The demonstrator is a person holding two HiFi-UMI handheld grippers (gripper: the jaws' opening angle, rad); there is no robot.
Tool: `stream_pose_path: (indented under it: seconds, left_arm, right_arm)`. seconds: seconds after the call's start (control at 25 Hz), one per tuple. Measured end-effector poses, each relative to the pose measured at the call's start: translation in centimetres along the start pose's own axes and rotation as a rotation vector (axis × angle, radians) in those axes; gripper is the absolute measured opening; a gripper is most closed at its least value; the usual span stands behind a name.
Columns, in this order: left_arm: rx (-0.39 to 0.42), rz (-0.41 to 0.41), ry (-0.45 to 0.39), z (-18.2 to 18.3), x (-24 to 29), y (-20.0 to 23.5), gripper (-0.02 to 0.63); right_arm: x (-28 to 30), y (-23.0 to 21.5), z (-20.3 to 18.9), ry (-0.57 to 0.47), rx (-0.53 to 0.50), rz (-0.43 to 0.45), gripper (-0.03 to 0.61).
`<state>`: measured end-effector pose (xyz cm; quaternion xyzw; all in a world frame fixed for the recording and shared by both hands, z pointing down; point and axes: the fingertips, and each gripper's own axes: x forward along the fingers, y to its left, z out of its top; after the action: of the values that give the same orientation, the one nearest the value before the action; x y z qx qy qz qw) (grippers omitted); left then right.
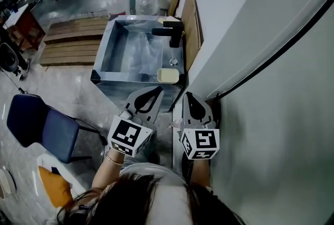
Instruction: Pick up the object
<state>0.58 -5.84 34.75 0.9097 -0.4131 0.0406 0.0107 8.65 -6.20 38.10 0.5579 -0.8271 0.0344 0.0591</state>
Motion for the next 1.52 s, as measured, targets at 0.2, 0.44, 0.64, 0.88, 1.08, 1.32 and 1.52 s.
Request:
stream_pose_path:
  seconds: [0.2,0.44,0.64,0.88,1.08,1.32,1.52]
  left_arm:
    - [-0.005,-0.004,0.0,0.1,1.4,1.2,0.009]
    - [-0.009,-0.019,0.0,0.0,2.9,2.5,0.009]
    - [-0.008,-0.031,0.001,-0.3,3.7,3.4,0.009]
    - [-0.012,-0.045,0.004,-0.5,4.9,4.5,0.009]
    - [-0.012,-0.069,0.013,-0.8,6.2,4.9,0.009]
    - [-0.012,-0.087,0.022,-0.9,7.3,5.7,0.009]
    - [-0.015,-0.09,0.03,-1.5,8.1,6.5,0.009]
  right_arm:
    - [2.1,-0.7,-0.8,0.034,0.0,-0.004,0.026]
    - [4.4,-1.1,-1.5,0.067,-0.004,-0.005,0.026]
    - [6.0,-1.3,-2.4,0.095,-0.012,-0.002,0.028]
    - [8.2,-1.7,-3.7,0.137,-0.037,0.003,0.028]
    - [10.1,-2.4,-4.9,0.181,-0.054,0.011,0.028]
    - [12.0,-2.9,-6.6,0.238,-0.071,0.021,0.028]
    - [13.6,-3.4,-8.4,0.285,-0.079,0.023,0.028]
